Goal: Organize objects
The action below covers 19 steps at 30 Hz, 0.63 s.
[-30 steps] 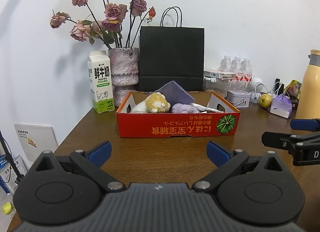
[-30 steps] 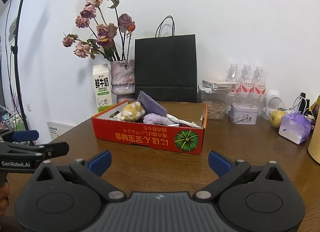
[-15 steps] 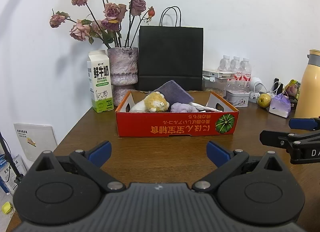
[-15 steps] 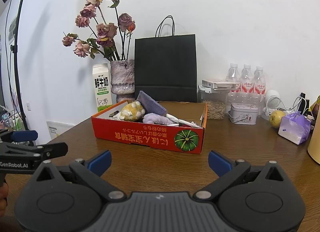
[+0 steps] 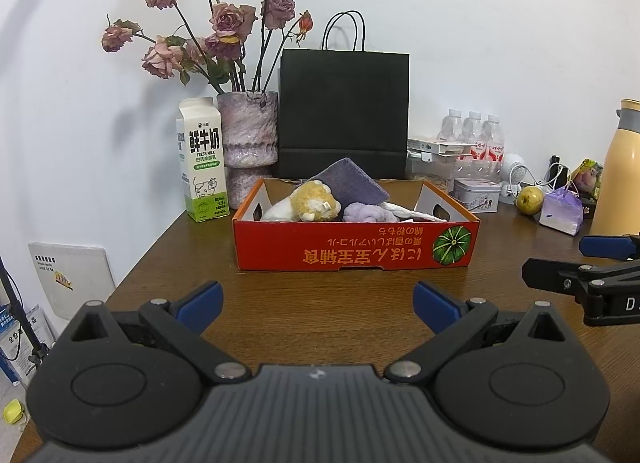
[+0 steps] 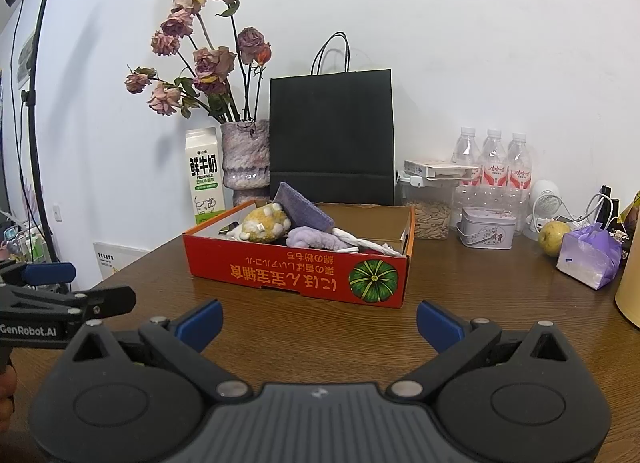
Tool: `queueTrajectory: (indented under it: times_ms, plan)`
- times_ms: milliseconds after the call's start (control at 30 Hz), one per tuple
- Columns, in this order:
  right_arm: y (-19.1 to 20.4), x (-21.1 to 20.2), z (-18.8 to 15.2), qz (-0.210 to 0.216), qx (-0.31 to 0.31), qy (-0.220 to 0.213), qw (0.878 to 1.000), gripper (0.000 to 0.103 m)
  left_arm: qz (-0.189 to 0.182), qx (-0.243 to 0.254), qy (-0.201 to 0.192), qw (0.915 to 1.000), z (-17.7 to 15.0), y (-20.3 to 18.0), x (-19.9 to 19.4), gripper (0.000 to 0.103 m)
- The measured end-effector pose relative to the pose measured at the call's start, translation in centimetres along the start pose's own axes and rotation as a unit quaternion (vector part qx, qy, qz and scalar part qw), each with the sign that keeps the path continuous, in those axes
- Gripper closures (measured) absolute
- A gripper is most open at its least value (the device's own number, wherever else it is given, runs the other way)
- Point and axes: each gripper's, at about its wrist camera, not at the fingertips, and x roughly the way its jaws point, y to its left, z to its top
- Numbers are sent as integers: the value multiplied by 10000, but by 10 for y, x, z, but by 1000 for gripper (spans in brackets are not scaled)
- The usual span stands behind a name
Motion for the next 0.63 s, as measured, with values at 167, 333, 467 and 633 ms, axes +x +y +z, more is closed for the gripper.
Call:
queueTrajectory:
  times_ms: [167,333,467,633]
  plan:
    - [0,0,0,1,-4,2,10000,0,3,-2,0,10000,0,0,0,0]
    - [0,0,0,0,-5,2,10000,0,8,-10,17,10000,0,1,1,0]
    - [-1,0,0,-1,-9,4,10000,0,11,-39,50,10000,-2,2,2,0]
    - [-1,0,0,-4,-12,6,10000,0,-30,-82,23,10000,-2,3,1,0]
